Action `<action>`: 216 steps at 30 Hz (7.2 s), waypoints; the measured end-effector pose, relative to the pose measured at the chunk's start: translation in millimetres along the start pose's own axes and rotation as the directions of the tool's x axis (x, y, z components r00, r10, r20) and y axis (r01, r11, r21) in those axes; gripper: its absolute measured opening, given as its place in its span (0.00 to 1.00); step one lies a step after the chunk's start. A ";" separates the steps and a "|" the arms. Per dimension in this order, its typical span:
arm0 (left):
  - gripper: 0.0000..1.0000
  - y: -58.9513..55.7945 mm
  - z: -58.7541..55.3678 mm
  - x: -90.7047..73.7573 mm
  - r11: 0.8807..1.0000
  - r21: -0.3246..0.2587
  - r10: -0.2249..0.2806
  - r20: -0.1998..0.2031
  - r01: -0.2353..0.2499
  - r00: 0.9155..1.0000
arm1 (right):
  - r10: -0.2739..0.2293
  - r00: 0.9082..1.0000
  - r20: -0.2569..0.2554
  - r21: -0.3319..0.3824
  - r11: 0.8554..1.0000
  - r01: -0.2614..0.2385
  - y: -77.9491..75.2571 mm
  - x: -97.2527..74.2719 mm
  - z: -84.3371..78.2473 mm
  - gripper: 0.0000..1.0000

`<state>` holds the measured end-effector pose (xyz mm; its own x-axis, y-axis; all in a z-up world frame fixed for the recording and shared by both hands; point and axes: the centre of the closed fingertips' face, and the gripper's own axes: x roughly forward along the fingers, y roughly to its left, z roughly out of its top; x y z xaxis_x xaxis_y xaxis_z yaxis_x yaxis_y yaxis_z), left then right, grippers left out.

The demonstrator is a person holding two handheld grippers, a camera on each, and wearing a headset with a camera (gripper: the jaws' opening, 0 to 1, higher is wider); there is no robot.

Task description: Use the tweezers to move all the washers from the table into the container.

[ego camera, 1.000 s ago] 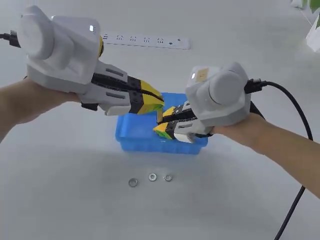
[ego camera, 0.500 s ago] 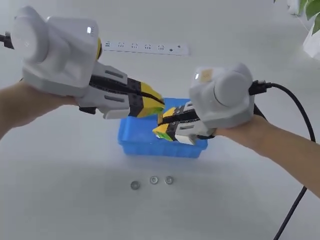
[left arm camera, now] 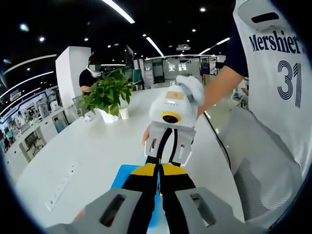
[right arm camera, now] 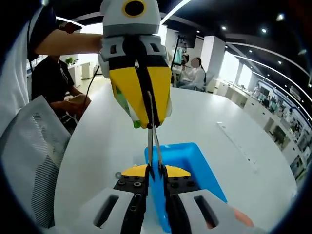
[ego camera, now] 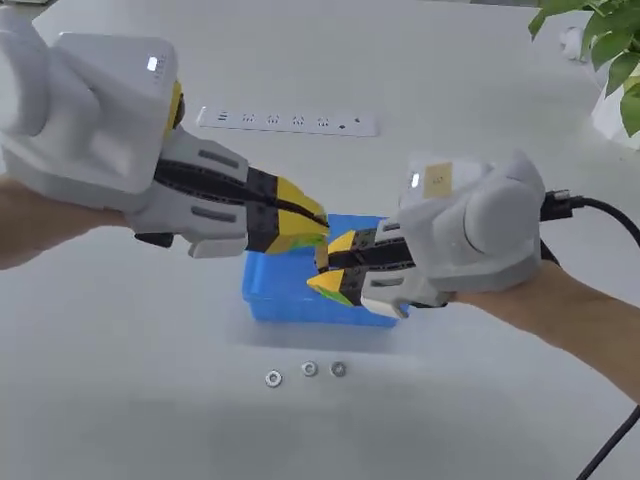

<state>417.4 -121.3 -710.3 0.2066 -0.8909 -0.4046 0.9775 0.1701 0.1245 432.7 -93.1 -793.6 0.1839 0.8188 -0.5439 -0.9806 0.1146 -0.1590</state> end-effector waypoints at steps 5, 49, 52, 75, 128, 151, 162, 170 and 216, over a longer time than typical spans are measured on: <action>0.06 -15.9 -1.0 1.0 1.000 -0.017 -0.011 -0.002 0.011 1.000 | -0.003 1.000 0.001 0.013 1.000 0.003 15.9 -8.4 -4.2 0.12; 0.06 -46.6 -50.6 34.4 0.987 -0.154 -0.057 -0.035 0.051 0.998 | 0.056 0.994 -0.093 0.159 0.986 -0.041 48.4 9.0 -60.3 0.13; 0.06 -47.2 -52.4 35.6 0.987 -0.153 -0.061 -0.042 0.054 0.997 | 0.059 0.994 -0.094 0.162 0.986 -0.044 49.0 10.5 -61.6 0.13; 0.06 -47.9 -57.1 42.5 0.983 -0.172 -0.080 -0.041 0.072 0.996 | 0.066 0.995 -0.081 0.198 0.979 -0.049 49.2 12.7 -66.4 0.13; 0.05 -17.6 4.2 1.4 1.000 0.010 -0.017 -0.038 0.017 0.999 | -0.023 1.000 -0.019 0.064 0.998 0.024 15.0 -13.3 3.0 0.11; 0.05 28.1 -12.0 5.7 1.000 0.025 -0.007 -0.061 0.009 0.998 | -0.045 0.999 -0.015 0.061 0.997 0.045 -28.4 8.8 -1.3 0.11; 0.05 44.9 -31.4 16.2 1.000 0.015 -0.011 -0.083 0.012 0.996 | -0.031 0.999 -0.040 0.068 0.997 0.033 -41.4 23.6 -18.4 0.11; 0.05 46.5 -44.0 23.8 1.000 -0.006 -0.017 -0.099 0.017 0.995 | -0.012 0.998 -0.064 0.083 0.996 0.017 -41.1 30.5 -30.8 0.11; 0.05 -39.2 -16.5 -3.0 0.996 0.057 -0.067 -0.119 0.074 0.991 | 0.010 1.000 -0.020 0.027 1.000 -0.009 38.0 -3.4 -3.8 0.12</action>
<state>379.1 -118.3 -728.9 0.1438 -0.8440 -0.5168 0.9862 0.0792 0.1452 395.0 -93.7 -800.8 0.1755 0.8083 -0.5620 -0.9837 0.1219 -0.1319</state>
